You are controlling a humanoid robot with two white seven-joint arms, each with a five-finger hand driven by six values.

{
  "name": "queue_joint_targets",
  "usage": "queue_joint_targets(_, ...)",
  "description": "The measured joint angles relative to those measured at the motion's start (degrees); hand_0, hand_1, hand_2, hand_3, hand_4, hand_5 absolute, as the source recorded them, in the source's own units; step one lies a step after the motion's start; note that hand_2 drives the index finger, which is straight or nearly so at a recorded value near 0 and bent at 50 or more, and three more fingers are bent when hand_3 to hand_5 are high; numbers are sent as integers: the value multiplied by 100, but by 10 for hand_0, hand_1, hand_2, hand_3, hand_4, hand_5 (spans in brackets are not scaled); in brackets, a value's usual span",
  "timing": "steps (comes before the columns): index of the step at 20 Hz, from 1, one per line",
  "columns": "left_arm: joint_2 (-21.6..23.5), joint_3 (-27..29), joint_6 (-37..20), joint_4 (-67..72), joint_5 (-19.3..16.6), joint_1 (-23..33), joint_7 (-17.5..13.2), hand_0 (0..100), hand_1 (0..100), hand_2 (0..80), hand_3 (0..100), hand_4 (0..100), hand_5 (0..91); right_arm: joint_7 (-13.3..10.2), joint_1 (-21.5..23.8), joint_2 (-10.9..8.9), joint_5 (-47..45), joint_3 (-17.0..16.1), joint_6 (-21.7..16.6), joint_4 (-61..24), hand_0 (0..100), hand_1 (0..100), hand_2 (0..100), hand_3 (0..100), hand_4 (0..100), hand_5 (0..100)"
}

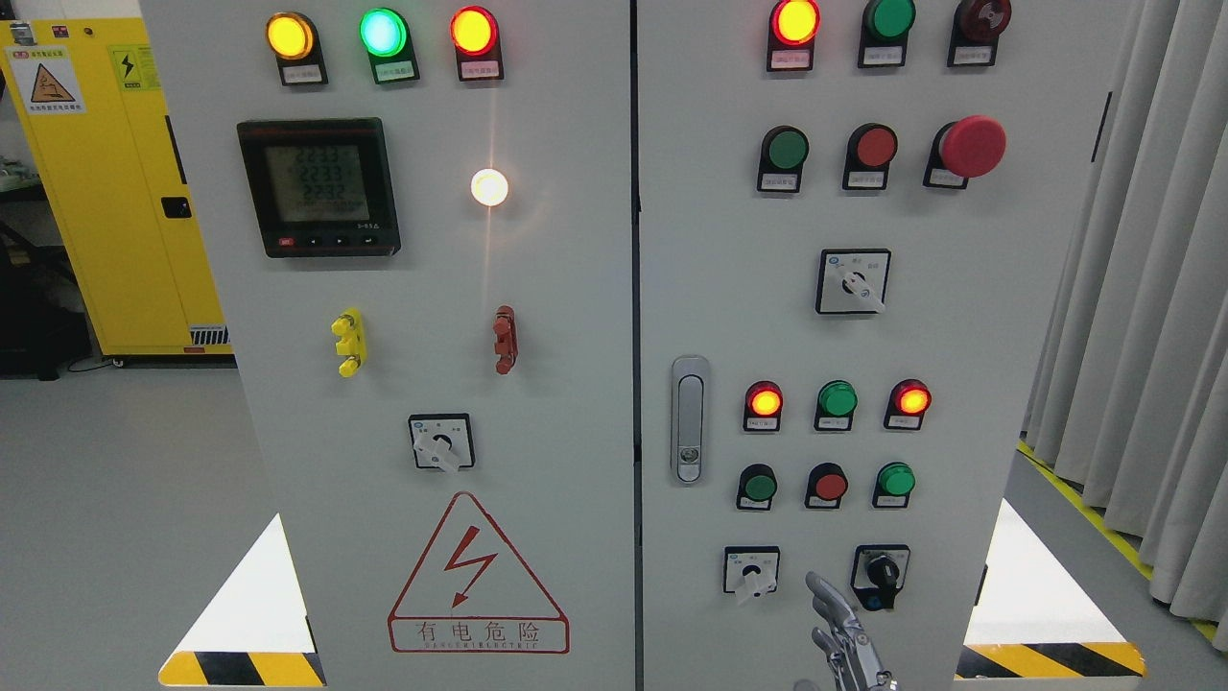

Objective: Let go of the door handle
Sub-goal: 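Raise the right hand up toward the silver door handle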

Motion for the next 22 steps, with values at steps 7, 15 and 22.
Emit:
queue_joint_targets(7, 0, 0, 0, 0, 0, 0, 0, 120, 556, 0, 0, 0, 0, -262, -88, 352, 2416, -120, 450, 3, 362, 395, 0, 940, 975, 1000)
queue_joint_targets(15, 0, -1, 0, 0, 0, 0, 0, 120, 556, 0, 0, 0, 0, -283, -363, 618, 4548, -203, 469, 66, 347, 371, 0, 994, 1000, 1000)
queue_joint_targets(22, 0, -1, 0, 0, 0, 0, 0, 120, 556, 0, 0, 0, 0, -219, -548, 721, 6013, -245, 434, 255, 392, 364, 0, 1000, 1000, 1000)
